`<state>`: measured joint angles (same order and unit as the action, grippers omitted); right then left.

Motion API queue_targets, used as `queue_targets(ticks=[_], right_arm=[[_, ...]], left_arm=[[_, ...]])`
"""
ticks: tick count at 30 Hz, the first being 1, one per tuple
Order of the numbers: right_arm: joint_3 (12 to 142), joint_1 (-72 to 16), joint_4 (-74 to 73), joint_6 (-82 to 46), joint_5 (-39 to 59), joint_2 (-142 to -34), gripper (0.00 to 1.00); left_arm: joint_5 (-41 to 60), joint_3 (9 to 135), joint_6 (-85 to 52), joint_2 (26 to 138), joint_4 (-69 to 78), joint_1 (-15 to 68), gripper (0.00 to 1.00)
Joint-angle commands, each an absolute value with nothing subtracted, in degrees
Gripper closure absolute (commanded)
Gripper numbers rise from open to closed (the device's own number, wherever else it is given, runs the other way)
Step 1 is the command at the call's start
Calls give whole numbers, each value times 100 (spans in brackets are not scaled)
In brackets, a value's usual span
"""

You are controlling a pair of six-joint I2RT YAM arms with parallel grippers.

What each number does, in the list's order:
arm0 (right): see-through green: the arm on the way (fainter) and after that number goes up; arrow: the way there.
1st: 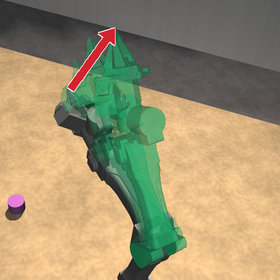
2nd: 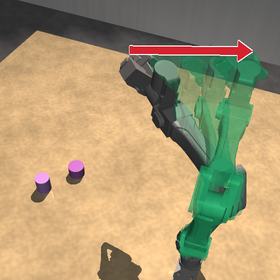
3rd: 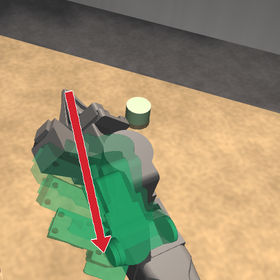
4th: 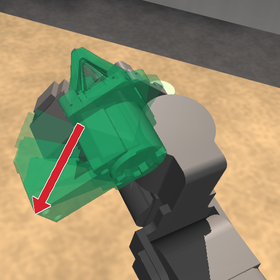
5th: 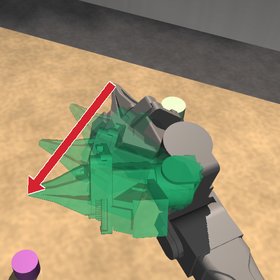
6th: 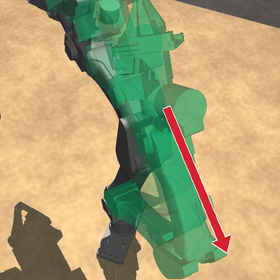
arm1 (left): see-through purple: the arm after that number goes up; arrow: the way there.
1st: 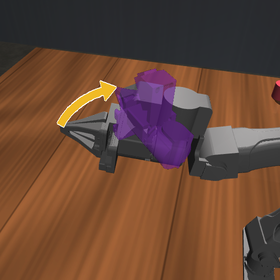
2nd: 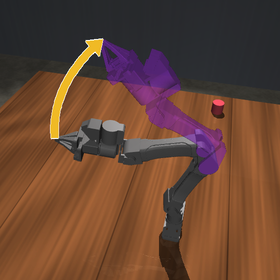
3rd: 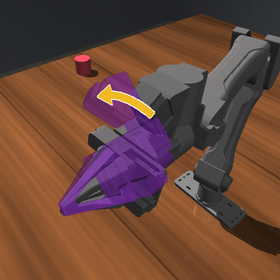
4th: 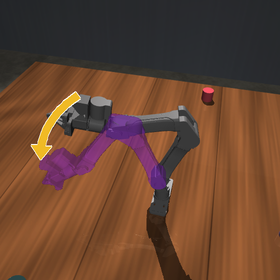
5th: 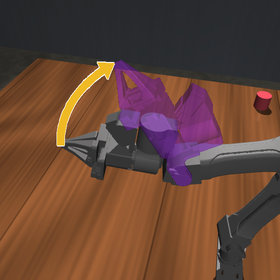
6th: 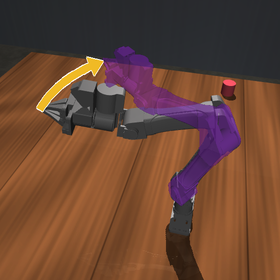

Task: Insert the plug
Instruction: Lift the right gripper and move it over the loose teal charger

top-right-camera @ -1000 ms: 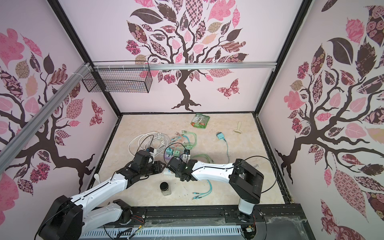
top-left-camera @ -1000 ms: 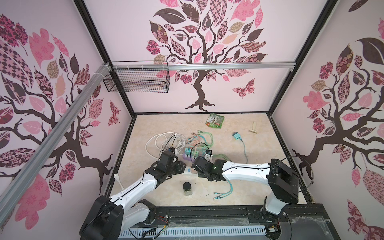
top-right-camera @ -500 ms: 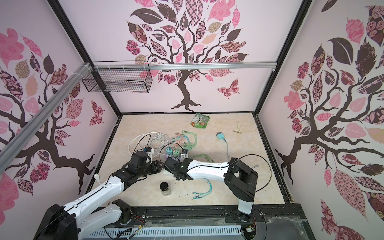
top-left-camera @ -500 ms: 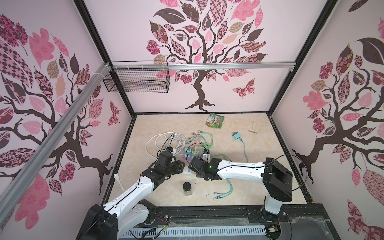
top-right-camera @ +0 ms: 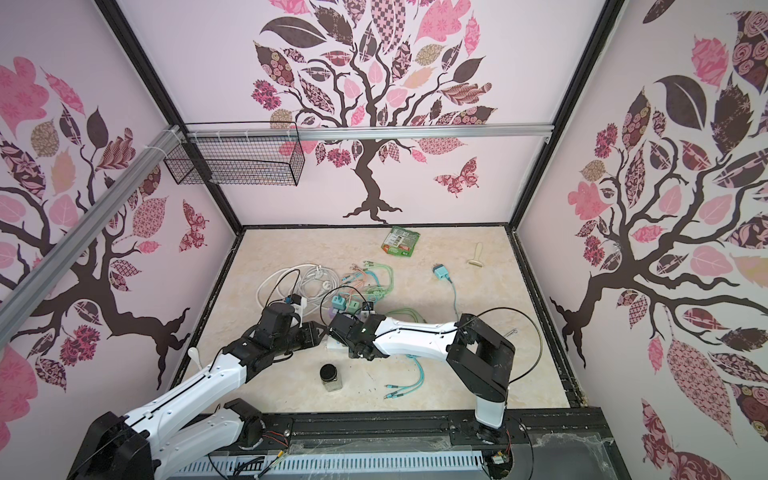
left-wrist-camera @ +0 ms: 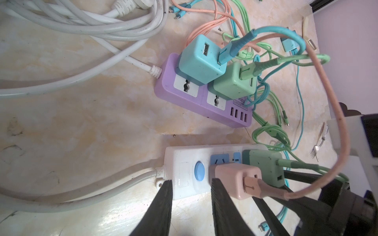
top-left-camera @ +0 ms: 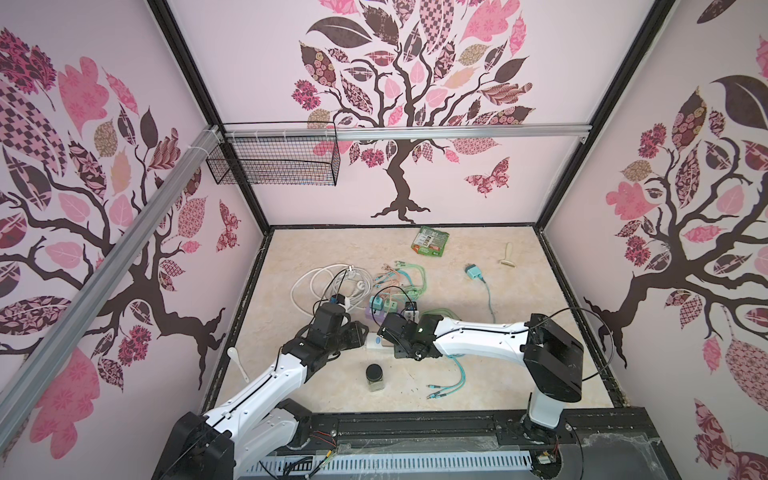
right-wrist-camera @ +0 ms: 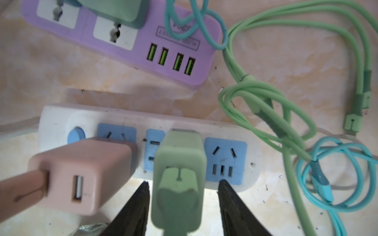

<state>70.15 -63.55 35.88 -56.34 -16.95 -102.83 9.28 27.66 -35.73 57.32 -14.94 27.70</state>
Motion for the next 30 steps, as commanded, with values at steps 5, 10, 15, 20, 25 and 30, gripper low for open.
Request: queue_targets(ticks=[5, 10, 15, 20, 25, 30], right_arm=[[6933, -6337, 3774, -5227, -957, -9267, 30], [6320, -6324, 3657, -4689, -289, -8306, 22], [6012, -6099, 3885, -4220, -310, -7345, 18], [5536, -4419, 3567, -3635, 76, -6635, 19], [5523, -2852, 3064, -2670, -207, -6794, 20], [5608, -2180, 2185, -1346, -1337, -7648, 23]], left_arm=[[858, 2869, -3487, 5625, -1604, 2733, 64], [827, 2914, -3454, 5658, -1664, 2715, 62], [804, 3001, -3428, 5658, -1762, 2697, 59], [835, 3074, -3428, 5571, -1851, 2690, 55], [844, 3180, -3360, 5418, -2045, 2681, 52], [853, 3297, -3273, 5203, -2302, 2686, 48]])
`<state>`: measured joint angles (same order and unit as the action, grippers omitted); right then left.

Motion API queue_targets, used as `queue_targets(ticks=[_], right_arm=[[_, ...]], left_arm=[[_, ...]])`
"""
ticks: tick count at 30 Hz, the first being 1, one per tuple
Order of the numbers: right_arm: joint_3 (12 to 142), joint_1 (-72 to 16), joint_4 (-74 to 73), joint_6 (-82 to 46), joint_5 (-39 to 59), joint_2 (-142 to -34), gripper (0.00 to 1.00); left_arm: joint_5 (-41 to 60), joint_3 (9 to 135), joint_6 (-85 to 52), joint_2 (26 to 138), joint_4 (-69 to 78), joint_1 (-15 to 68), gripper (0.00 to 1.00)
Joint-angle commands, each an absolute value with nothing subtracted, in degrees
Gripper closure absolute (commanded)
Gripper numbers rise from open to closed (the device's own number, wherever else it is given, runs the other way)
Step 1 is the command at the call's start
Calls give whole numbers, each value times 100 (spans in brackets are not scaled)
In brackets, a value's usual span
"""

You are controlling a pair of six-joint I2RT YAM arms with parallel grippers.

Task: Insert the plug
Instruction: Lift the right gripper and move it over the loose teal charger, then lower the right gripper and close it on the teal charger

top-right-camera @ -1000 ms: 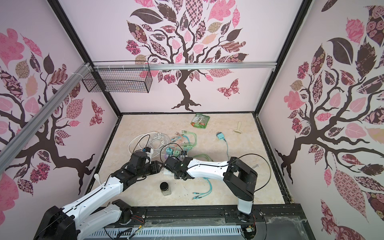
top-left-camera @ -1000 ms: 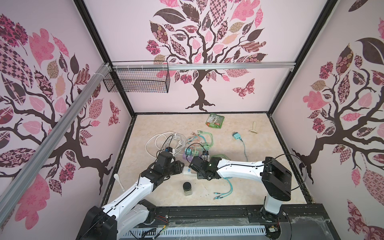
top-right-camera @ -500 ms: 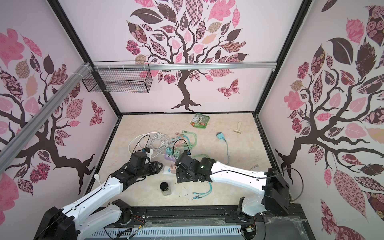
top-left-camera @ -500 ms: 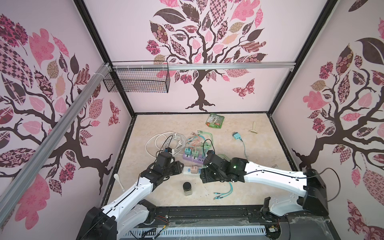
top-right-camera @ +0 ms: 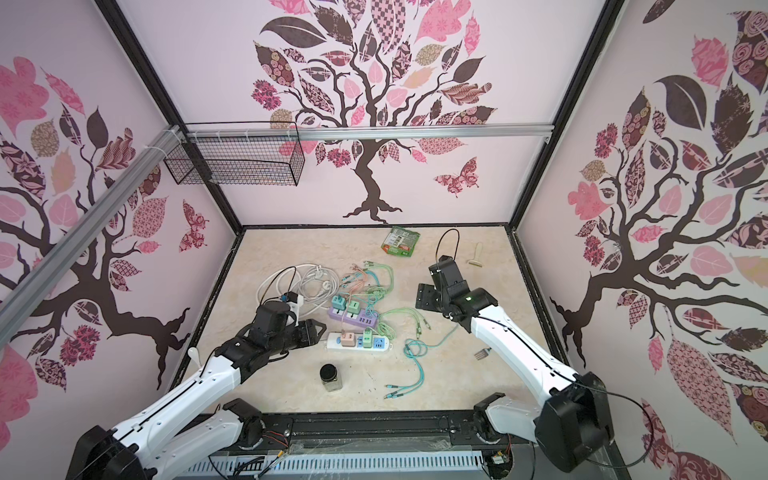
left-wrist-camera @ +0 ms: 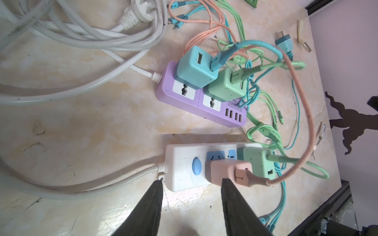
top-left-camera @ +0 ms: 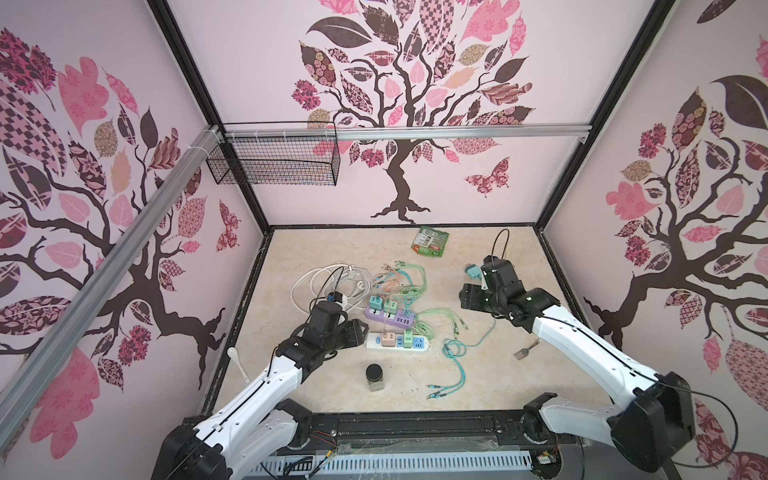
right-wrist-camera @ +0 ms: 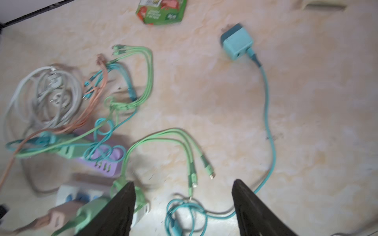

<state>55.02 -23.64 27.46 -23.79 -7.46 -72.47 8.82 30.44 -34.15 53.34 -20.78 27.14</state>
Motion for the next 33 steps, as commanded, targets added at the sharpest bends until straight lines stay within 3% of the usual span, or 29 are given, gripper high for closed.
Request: queue_targets(ticks=[1, 6, 18, 33], right_arm=[[5614, -2142, 2018, -1118, -1433, -7820, 22], [5839, -1703, 1383, -333, -1361, -8719, 16], [7517, -700, 1654, 408, -163, -10988, 10], [8643, -637, 2159, 717, -35, -12136, 22]], left_arm=[[853, 3325, -3254, 5146, -2383, 2686, 47], [730, 3455, -3139, 4810, -2744, 2688, 38], [602, 3679, -3042, 4239, -3297, 2686, 35], [326, 3762, -2928, 4074, -3569, 2688, 34]])
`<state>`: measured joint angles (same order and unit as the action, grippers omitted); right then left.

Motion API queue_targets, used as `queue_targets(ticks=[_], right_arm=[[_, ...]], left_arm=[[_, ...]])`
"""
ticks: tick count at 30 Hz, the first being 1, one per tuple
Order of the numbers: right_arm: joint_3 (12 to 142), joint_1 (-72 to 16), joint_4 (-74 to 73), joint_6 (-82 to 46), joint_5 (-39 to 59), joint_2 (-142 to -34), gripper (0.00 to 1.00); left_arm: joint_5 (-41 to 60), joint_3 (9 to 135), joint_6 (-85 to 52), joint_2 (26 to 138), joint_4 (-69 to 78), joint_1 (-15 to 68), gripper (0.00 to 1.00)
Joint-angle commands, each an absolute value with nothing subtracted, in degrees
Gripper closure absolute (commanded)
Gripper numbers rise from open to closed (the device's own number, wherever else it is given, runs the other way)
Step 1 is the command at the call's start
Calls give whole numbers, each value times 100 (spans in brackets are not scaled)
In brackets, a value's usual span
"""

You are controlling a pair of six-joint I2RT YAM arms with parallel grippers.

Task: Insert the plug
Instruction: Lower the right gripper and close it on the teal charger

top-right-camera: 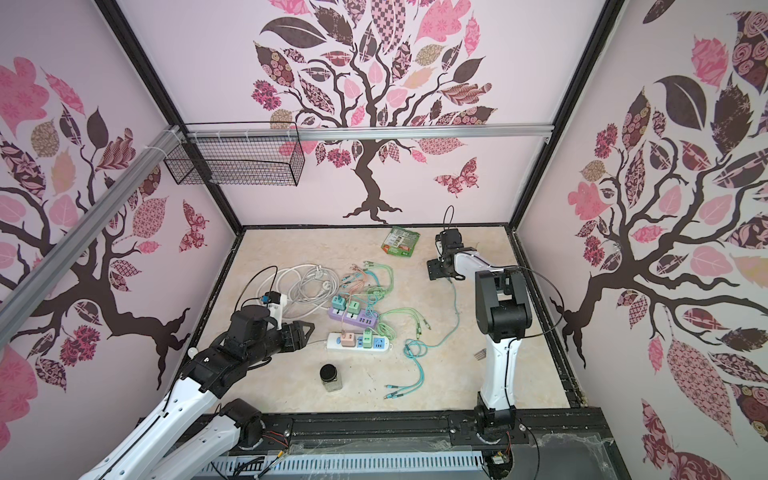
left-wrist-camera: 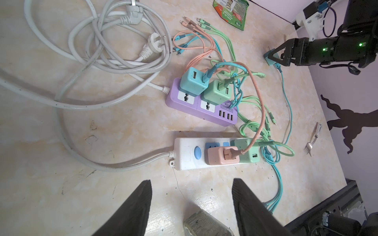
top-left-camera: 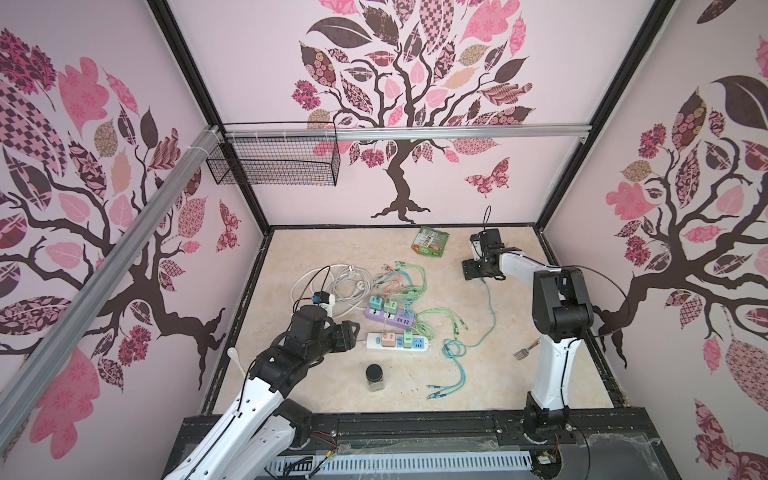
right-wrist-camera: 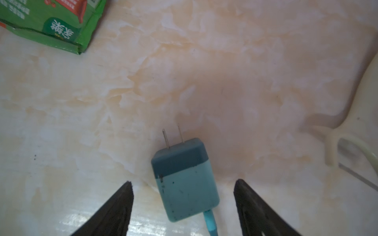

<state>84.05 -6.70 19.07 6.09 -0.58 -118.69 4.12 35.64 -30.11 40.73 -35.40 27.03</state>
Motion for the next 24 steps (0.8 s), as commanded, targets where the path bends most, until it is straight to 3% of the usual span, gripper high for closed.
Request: queue_targets(ticks=[1, 24], right_arm=[[8669, -640, 2169, 740, -40, -12172, 23], [8405, -629, 2101, 851, -26, -12160, 44]], left_arm=[[326, 3752, -2926, 4092, -3547, 2689, 34], [354, 3753, -2935, 4342, -3309, 2674, 34]])
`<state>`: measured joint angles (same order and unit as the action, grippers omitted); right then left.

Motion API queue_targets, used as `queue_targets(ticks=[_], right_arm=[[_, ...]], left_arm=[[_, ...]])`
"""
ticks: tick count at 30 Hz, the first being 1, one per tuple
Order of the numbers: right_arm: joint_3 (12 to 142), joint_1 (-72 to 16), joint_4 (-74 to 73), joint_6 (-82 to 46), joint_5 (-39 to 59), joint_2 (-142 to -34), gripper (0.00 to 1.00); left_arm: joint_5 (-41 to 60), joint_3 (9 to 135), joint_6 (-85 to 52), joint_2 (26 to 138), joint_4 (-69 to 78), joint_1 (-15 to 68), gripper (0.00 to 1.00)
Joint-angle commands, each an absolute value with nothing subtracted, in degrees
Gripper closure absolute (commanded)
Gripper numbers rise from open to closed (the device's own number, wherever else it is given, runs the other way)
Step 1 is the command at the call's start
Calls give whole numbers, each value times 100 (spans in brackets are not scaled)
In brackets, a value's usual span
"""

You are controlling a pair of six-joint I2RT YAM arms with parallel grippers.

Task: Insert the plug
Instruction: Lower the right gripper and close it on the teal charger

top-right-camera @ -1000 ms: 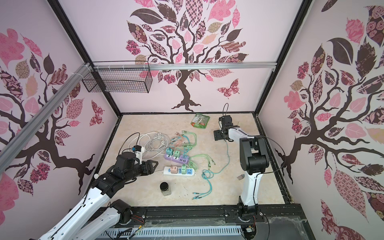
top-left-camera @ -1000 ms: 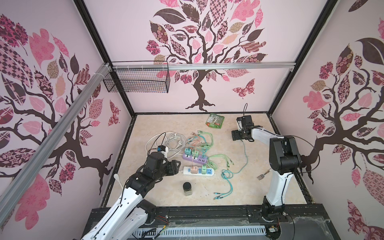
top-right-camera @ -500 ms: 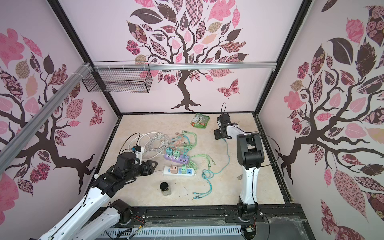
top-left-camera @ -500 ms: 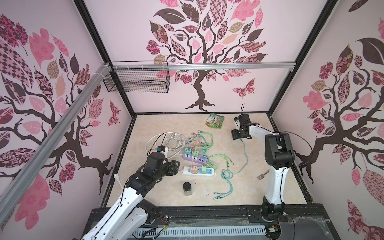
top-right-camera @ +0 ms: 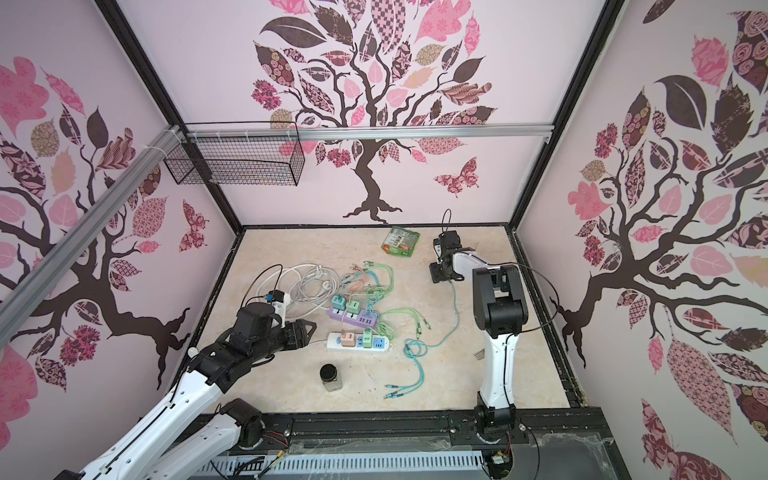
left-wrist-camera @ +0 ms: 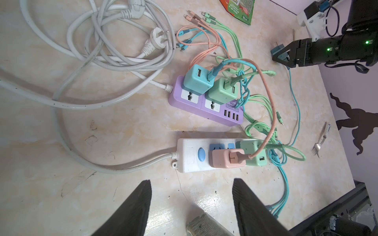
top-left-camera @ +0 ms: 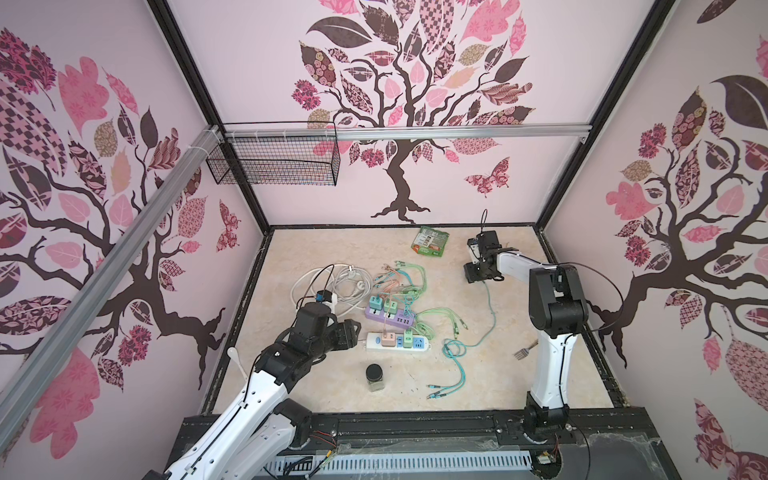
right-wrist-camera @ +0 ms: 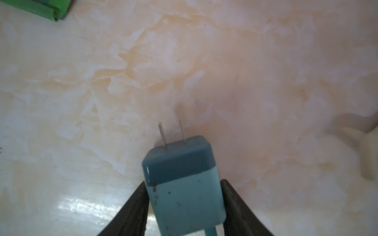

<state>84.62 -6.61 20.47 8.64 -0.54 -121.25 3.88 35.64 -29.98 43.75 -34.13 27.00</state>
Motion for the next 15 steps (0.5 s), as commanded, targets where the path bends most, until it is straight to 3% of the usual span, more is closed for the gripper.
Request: queue_targets(ticks=[1, 15], right_arm=[[8379, -625, 2101, 828, -12, -12133, 45], [8045, -631, 1960, 479, 291, -11396, 65]], left_arm=[[356, 3749, -2939, 4342, -3297, 2674, 33], [479, 3781, -3038, 4377, -3226, 2678, 34]])
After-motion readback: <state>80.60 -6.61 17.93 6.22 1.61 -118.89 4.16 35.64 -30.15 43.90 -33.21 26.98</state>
